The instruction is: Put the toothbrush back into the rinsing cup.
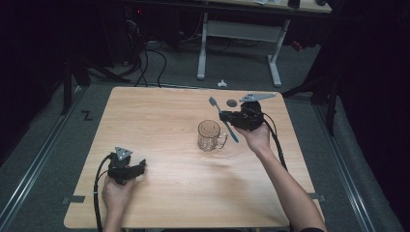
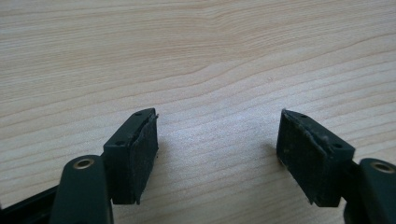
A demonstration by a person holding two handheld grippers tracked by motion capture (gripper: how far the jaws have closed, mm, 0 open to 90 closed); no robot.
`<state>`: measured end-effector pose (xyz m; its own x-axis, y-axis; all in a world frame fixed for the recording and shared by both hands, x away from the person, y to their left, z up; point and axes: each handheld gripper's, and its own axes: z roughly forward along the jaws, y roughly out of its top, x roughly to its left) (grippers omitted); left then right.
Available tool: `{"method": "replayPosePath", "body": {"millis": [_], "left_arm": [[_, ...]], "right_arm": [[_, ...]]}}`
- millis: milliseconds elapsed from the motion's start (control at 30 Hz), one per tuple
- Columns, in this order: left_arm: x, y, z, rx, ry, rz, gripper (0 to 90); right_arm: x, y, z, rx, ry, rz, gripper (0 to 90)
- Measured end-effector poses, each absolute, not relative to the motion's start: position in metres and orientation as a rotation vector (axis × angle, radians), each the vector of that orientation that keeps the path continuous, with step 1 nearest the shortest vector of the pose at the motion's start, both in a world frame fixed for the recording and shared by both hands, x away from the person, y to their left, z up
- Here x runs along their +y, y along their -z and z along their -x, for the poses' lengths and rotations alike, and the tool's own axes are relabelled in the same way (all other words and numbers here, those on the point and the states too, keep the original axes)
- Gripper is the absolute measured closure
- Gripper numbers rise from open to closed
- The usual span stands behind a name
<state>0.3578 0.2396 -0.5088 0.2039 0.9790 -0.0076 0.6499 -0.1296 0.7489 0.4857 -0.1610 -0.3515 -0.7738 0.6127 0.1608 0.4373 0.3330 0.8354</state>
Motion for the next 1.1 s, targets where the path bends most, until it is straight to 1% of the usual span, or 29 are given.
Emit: {"method": "replayPosePath", "body": {"millis": [1100], "left_arm": [[0.240,0.509,-0.358,1.514,-0.674,-1.856,29.8]], "right_arm": [[-0.146,0.360,-0.505,2.346,-1.516,-1.010,79.7]]}}
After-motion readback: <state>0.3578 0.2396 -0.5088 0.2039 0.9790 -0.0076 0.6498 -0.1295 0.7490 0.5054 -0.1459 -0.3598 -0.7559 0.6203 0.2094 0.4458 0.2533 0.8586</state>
